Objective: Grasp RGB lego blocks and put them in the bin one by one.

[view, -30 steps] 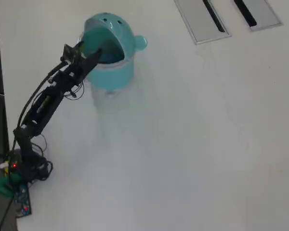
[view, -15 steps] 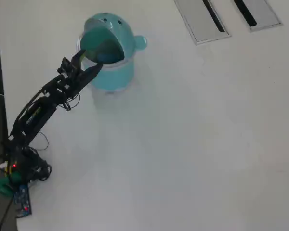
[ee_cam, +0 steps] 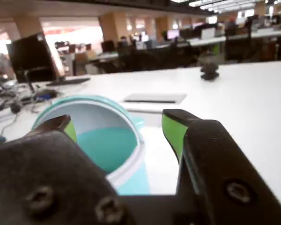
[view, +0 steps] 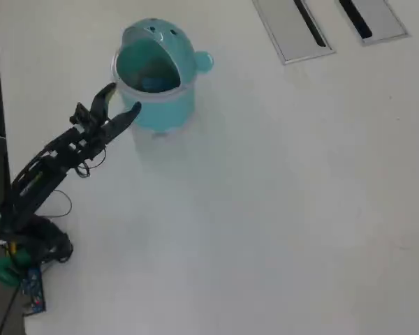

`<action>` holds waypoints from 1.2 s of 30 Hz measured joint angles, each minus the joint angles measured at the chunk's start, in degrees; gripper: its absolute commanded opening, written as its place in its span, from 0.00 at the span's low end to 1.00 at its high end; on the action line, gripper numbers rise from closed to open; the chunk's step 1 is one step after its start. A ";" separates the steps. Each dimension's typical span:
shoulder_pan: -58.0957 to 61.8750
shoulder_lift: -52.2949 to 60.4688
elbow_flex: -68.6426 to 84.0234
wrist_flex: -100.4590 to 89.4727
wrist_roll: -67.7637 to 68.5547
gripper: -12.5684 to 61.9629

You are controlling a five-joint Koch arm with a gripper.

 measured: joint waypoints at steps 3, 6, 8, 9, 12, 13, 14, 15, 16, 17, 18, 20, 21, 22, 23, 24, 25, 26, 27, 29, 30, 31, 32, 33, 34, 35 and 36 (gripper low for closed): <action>0.44 2.20 2.55 -0.09 1.14 0.61; 0.70 4.66 4.13 -0.18 3.52 0.61; 0.97 6.50 6.24 -0.18 5.01 0.61; 0.97 7.65 7.73 -0.18 5.62 0.61; 1.05 10.90 13.27 -1.41 7.03 0.61; 1.14 11.87 15.21 -2.11 7.12 0.61; 1.23 12.74 16.26 -2.55 7.29 0.61; 1.41 13.45 16.70 -2.55 7.38 0.61; 1.58 14.15 17.05 -2.55 7.38 0.61; 1.93 14.94 17.40 -2.64 7.82 0.61; 2.37 15.82 18.02 -2.64 8.35 0.61; 3.08 17.14 19.07 -2.64 9.40 0.61; 3.34 17.84 19.60 -2.64 9.67 0.61; 3.52 18.54 20.30 -2.64 10.11 0.61; 3.69 19.25 20.92 -2.64 10.63 0.61; 3.96 19.60 21.45 -2.64 11.16 0.61; 4.22 19.78 22.15 -2.90 11.69 0.61; 4.57 19.86 23.20 -3.25 12.30 0.61; 5.01 19.78 24.26 -3.34 12.92 0.61; 5.89 19.86 25.40 -3.34 14.41 0.61; 6.33 19.86 25.40 -3.34 15.38 0.61; 6.86 19.86 25.40 -3.43 16.35 0.61; 7.56 19.86 25.40 -3.43 17.23 0.61; 8.26 19.86 25.49 -3.43 18.19 0.61; 8.96 19.86 25.75 -3.43 19.34 0.61; 9.58 19.86 26.10 -3.52 20.30 0.61; 10.20 19.86 26.37 -3.87 21.36 0.61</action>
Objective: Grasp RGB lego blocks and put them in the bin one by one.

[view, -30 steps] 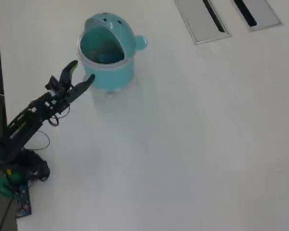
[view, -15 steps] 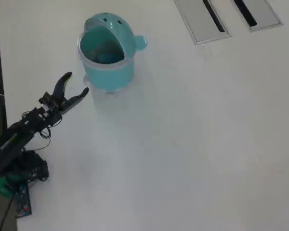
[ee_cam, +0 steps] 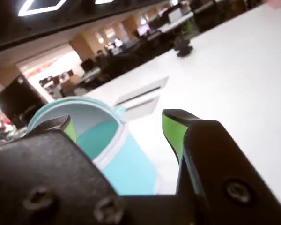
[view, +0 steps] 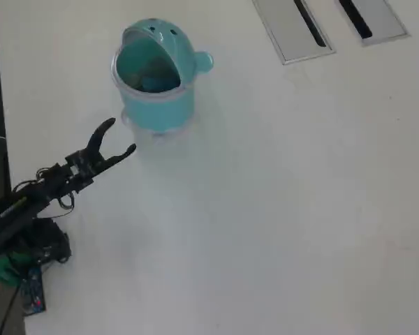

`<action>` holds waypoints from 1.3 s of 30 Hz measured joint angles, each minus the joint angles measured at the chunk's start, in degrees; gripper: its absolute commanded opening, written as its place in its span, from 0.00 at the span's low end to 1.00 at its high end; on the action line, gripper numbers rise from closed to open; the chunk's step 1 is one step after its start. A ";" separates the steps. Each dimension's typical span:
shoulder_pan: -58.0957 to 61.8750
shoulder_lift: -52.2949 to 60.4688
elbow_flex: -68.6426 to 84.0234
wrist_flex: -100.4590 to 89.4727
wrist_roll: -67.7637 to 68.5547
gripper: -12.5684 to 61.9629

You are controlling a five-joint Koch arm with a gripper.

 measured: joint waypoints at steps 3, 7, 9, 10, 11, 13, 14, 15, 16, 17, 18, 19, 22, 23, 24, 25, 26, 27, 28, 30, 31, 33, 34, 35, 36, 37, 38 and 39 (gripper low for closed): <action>2.02 0.00 0.35 -0.53 2.64 0.61; 4.31 0.00 0.70 -2.02 5.62 0.61; 5.10 0.09 2.02 -2.64 7.12 0.61; 5.63 0.09 3.43 -3.52 7.82 0.61; 6.24 0.00 5.19 -5.01 8.44 0.61; 7.56 0.00 8.88 -8.17 9.14 0.61; 8.09 0.00 9.93 -9.32 9.23 0.61; 8.44 0.00 10.72 -10.20 9.58 0.61; 8.70 0.00 11.16 -10.99 9.93 0.61; 8.96 0.00 11.60 -11.69 10.28 0.61; 9.32 0.00 12.22 -12.39 10.72 0.61; 9.84 0.00 13.27 -13.36 11.25 0.61; 11.78 0.09 16.35 -16.26 13.18 0.61; 12.48 0.09 16.96 -17.23 13.97 0.61; 13.01 0.09 17.67 -18.19 14.77 0.61; 13.54 0.00 18.28 -19.25 15.47 0.61; 13.97 0.00 19.25 -20.04 16.17 0.61; 14.33 0.00 20.30 -20.83 16.87 0.61; 14.68 0.09 21.18 -21.36 17.40 0.61; 15.03 0.00 22.94 -22.06 18.46 0.61; 15.29 0.00 23.47 -22.50 18.90 0.61; 15.64 0.09 25.22 -24.26 19.69 0.61; 15.82 0.00 26.28 -25.40 19.95 0.61; 16.00 0.09 27.42 -26.46 20.13 0.61; 16.08 0.00 28.21 -27.33 20.30 0.61; 16.26 0.00 28.83 -27.69 20.30 0.61; 16.26 0.00 29.36 -28.13 20.30 0.61; 16.26 0.09 29.97 -28.74 20.39 0.61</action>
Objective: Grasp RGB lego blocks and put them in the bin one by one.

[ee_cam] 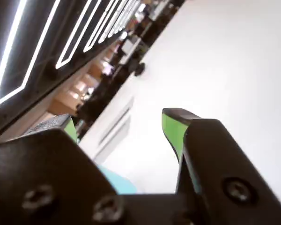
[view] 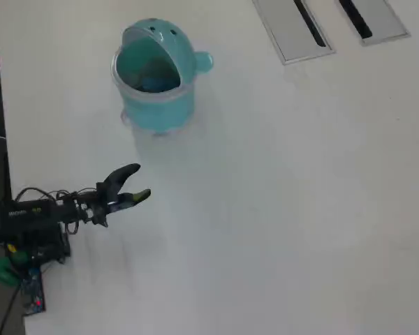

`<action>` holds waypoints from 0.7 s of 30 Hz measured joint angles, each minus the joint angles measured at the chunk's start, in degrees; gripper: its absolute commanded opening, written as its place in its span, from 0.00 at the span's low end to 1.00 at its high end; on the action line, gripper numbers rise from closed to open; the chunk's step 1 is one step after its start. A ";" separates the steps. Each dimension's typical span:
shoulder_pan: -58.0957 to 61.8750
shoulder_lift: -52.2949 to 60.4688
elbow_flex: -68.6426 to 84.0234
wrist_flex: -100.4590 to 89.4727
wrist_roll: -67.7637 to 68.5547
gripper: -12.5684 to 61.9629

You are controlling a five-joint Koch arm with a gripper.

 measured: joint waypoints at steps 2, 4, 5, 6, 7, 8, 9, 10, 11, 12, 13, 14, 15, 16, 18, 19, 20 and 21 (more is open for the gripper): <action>0.09 -0.09 1.76 -1.76 0.26 0.61; 0.09 -0.09 3.78 -3.60 1.14 0.61; 0.09 -0.09 4.66 -4.39 1.32 0.61; 0.09 0.00 5.36 -5.19 1.49 0.61; 0.26 0.00 6.15 -5.98 1.58 0.61; 0.26 -0.09 6.94 -6.86 1.67 0.61; 0.53 -0.09 7.73 -7.47 1.67 0.61; 0.70 -0.09 8.53 -7.82 2.02 0.61; 0.97 -0.09 9.05 -7.82 2.55 0.61; 1.32 -0.09 9.67 -7.82 3.08 0.61; 1.67 -0.09 10.81 -8.35 3.60 0.61; 1.85 -0.09 12.04 -9.32 4.04 0.61; 2.02 -0.09 13.18 -10.28 4.39 0.61; 2.11 -0.09 14.33 -11.16 4.57 0.61; 2.11 -0.09 16.44 -12.74 4.92 0.61; 2.11 -0.09 17.31 -13.45 5.19 0.61; 2.29 -0.09 18.11 -14.15 5.62 0.61; 2.55 -0.09 18.81 -14.94 6.24 0.61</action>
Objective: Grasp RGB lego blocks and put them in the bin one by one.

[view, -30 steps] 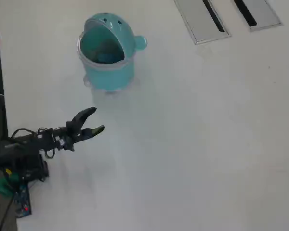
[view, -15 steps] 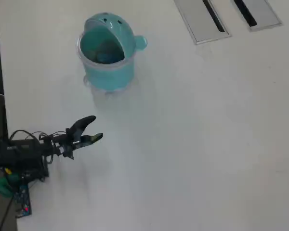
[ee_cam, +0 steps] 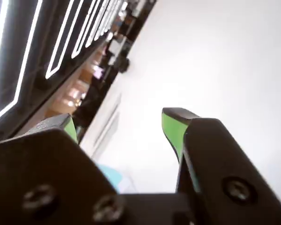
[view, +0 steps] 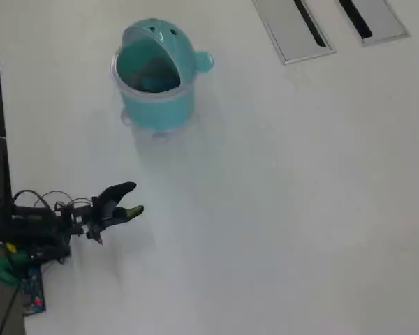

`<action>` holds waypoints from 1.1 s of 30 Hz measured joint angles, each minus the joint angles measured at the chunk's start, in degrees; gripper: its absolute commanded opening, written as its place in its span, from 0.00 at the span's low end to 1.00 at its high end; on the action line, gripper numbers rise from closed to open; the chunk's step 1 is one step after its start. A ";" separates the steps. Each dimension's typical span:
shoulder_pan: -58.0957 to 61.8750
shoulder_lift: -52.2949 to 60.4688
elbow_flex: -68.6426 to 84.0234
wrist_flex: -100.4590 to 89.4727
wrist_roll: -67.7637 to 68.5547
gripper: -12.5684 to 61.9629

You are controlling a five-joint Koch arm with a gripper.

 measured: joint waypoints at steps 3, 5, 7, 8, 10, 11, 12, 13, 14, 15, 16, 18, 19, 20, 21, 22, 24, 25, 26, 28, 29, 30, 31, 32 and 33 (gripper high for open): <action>0.44 0.09 1.67 -2.11 1.93 0.61; 0.70 0.00 2.90 -2.90 3.08 0.61; 0.97 0.00 4.57 -4.13 4.04 0.61; 0.97 0.00 5.36 -4.66 4.66 0.61; 1.32 0.00 6.68 -5.54 6.06 0.61; 1.41 0.00 7.03 -5.63 6.77 0.61; 1.49 0.00 7.47 -5.98 7.47 0.61; 1.67 0.09 8.00 -6.59 8.17 0.61; 1.67 0.00 8.44 -7.12 8.88 0.61; 1.76 0.00 8.61 -7.38 9.40 0.61; 1.67 0.00 8.61 -7.82 10.11 0.61; 1.76 0.00 8.88 -8.35 11.25 0.61; 1.76 0.00 9.23 -8.61 11.78 0.61; 1.76 0.00 9.40 -8.88 12.48 0.61; 1.76 0.09 9.49 -9.23 13.01 0.61; 1.76 0.00 9.49 -9.58 13.62 0.61; 1.85 0.00 10.02 -10.02 15.38 0.61; 1.85 0.00 10.02 -10.20 16.26 0.61; 1.93 0.00 10.11 -10.11 17.14 0.61; 2.11 0.00 10.11 -10.20 18.63 0.61; 2.29 0.00 10.11 -10.20 19.25 0.61; 2.46 0.00 10.11 -10.20 20.13 0.61; 2.64 0.00 10.11 -10.20 21.09 0.61; 2.72 0.00 10.11 -10.20 21.97 0.61; 2.81 0.09 10.11 -10.11 22.85 0.61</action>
